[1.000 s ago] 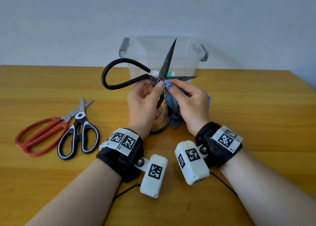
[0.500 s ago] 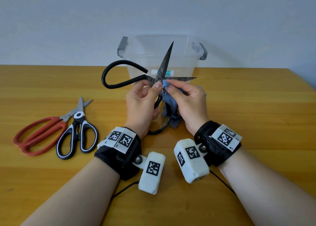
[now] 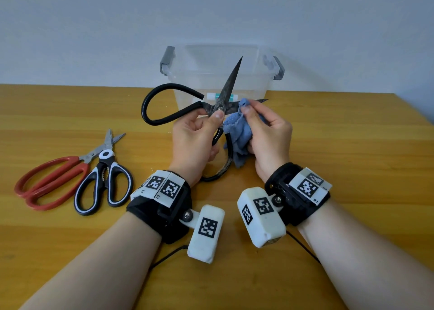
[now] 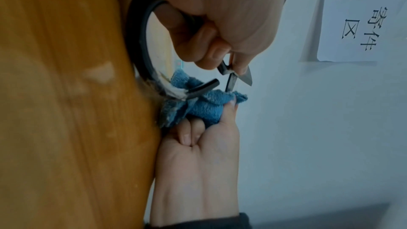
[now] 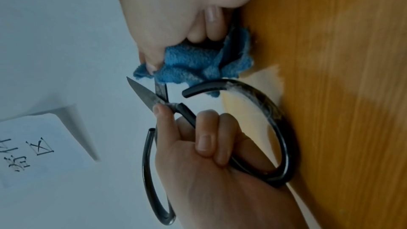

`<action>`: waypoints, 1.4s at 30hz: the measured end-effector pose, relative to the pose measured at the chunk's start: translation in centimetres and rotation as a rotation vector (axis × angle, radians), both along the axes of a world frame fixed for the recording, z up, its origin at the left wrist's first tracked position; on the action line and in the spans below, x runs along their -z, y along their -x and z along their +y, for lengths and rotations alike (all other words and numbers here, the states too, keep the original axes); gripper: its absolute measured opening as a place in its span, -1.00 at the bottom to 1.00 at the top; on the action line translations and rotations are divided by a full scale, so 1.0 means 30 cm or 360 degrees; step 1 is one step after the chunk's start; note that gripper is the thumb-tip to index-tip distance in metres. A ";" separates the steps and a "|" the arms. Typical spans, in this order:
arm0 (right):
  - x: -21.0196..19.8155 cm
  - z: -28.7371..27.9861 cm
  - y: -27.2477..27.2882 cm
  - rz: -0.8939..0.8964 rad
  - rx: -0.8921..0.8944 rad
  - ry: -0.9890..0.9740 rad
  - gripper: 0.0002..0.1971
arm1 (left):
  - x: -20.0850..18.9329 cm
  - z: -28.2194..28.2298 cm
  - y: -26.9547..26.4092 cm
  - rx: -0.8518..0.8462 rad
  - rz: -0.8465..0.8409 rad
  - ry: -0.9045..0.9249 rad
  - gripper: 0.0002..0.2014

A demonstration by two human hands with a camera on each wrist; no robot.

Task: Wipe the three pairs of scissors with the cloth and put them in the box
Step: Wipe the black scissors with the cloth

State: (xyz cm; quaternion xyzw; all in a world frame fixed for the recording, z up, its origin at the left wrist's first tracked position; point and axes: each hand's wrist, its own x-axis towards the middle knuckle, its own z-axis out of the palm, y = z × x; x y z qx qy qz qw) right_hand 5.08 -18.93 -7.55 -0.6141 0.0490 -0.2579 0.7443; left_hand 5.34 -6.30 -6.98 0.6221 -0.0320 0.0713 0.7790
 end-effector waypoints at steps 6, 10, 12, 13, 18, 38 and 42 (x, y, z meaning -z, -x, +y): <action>-0.003 0.010 0.010 -0.0023 -0.0224 0.0175 -0.80 | -0.001 0.001 0.009 0.0015 -0.0002 -0.0003 -0.84; 0.004 -0.002 -0.008 0.0042 0.0000 -0.0088 -0.87 | -0.004 -0.004 0.008 0.0006 -0.0001 -0.0048 -0.84; 0.011 0.003 -0.008 0.0031 -0.0088 0.0068 -0.89 | -0.007 -0.003 0.013 0.0012 -0.0036 -0.0062 -0.81; 0.015 0.008 -0.003 0.0018 -0.0157 0.0123 -0.88 | -0.007 -0.003 0.018 0.0019 -0.0051 -0.0070 -0.80; 0.005 -0.008 -0.006 0.0054 -0.0073 -0.0105 -0.87 | -0.011 -0.006 0.016 0.0048 -0.0067 -0.0084 -0.79; 0.010 -0.016 -0.017 -0.0050 0.0061 -0.0079 -0.84 | -0.006 -0.005 0.011 0.0064 -0.0041 -0.0111 -0.82; 0.017 -0.004 -0.007 -0.0087 -0.0142 0.0154 -0.88 | -0.006 -0.003 0.017 0.0053 -0.0087 -0.0127 -0.80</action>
